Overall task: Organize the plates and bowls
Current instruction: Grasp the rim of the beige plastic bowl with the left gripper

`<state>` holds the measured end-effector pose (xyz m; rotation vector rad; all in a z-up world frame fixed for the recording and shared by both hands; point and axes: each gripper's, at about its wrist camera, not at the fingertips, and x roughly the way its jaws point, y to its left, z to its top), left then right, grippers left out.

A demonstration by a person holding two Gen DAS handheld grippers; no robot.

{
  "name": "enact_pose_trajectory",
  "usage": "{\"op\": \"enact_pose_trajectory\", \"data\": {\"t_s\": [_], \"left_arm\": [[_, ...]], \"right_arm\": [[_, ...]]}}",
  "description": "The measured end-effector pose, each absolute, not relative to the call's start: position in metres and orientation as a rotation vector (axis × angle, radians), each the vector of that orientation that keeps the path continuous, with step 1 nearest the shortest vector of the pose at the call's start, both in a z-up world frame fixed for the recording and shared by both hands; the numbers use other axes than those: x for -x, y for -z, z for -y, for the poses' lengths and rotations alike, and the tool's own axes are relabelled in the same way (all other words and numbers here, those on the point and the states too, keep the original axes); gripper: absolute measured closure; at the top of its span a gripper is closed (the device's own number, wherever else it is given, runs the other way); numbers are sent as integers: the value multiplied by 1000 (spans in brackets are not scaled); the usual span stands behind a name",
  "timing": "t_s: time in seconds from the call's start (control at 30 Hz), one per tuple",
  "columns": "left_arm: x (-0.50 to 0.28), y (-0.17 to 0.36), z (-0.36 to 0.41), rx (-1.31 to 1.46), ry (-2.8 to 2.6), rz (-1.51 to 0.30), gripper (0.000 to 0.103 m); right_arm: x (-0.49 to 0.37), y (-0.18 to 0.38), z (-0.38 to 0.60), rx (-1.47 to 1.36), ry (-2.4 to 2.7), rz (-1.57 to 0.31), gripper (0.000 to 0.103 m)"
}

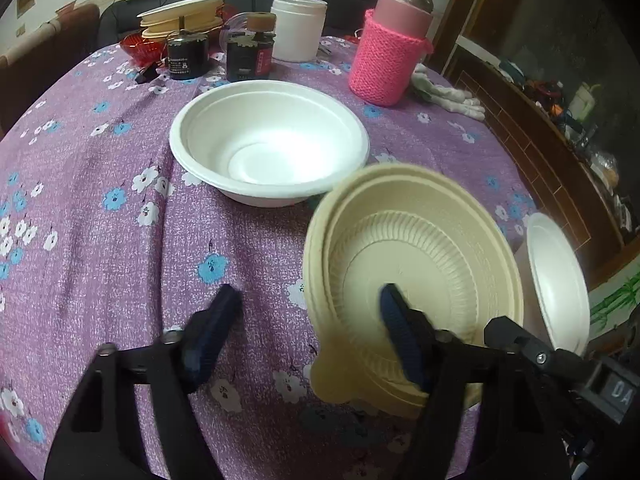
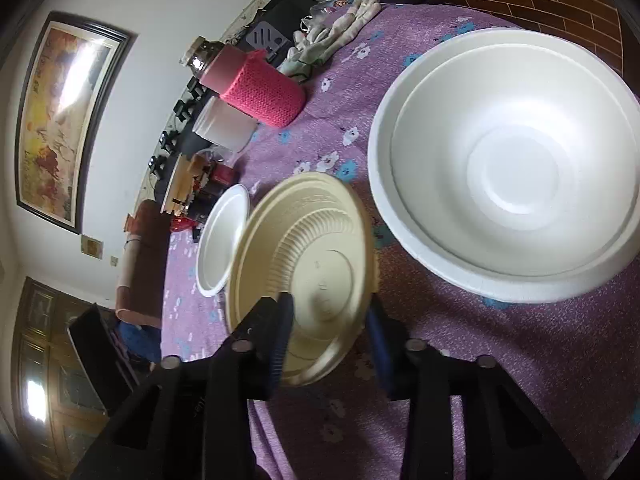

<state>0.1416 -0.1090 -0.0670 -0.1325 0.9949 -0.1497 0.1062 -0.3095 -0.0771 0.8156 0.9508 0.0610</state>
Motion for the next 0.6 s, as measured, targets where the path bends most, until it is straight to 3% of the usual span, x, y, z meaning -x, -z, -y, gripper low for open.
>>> {"op": "enact_pose_trajectory", "data": {"t_s": [0.07,0.23,0.6], "left_arm": [[-143,71,110,116,139,-1007,54],[-141,70,114,76,156,-1008,80],[-124,62,116,33,169,-980,82]], "right_arm": [[-107,81,310,-805,-49,-963,88],[-106,80,308,-788,-58,-958,92],[-95,71,307,-776,-68,-937,93]]}}
